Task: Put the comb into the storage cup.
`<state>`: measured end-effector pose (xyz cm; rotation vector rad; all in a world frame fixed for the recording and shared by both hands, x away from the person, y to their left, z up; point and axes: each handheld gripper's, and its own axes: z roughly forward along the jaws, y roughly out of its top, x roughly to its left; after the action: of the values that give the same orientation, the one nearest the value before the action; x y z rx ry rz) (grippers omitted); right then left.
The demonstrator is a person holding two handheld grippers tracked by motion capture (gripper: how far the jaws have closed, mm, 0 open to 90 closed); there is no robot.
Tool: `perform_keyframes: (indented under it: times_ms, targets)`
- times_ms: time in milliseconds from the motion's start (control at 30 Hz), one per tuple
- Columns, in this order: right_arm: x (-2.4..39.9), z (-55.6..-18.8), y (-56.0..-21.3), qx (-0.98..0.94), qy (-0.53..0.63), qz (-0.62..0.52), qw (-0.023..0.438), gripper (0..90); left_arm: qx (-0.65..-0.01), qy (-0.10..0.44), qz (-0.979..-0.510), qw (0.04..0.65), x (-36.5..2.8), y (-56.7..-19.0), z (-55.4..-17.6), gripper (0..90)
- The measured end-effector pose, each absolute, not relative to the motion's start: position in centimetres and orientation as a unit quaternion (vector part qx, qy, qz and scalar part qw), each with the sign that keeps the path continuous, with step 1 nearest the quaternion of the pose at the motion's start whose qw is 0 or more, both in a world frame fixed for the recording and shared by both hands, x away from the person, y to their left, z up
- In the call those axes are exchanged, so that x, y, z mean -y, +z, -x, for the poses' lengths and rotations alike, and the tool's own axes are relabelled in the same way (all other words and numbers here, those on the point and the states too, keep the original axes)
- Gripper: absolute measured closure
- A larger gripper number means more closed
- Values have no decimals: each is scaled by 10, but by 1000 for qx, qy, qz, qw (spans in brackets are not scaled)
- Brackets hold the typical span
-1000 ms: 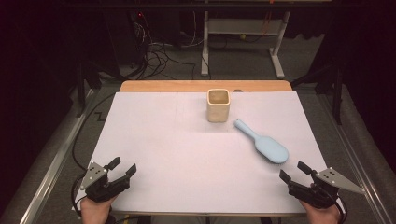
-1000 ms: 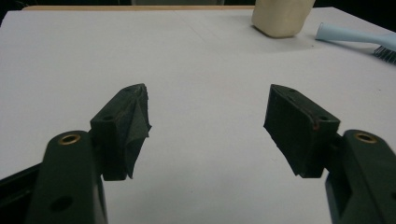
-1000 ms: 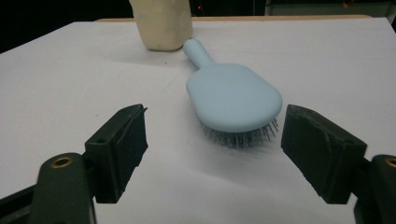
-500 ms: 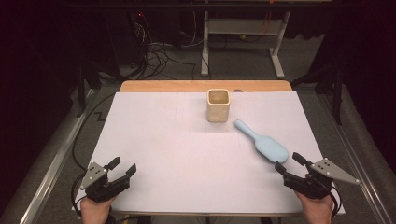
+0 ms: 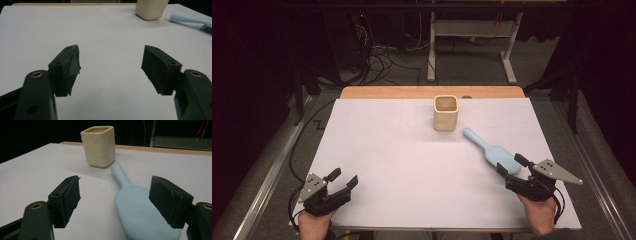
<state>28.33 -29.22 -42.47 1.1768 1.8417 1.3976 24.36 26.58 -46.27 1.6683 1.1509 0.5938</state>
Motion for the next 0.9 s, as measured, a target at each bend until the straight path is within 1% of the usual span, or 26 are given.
perform_keyframes:
  times_ms: [200, 400, 900]
  targets:
    - [288, -291, -423, -685, 519, -436, 266, 263, -474, 245, -688, 491, -265, -463, -244, 316]
    - [284, -300, -423, -694, 509, -436, 262, 296, -474, 244, -689, 491, -265, -463, -244, 316]
    - [274, -322, -423, -693, 514, -442, 245, 310, -475, 244, -689, 490, -265, -463, -244, 316]
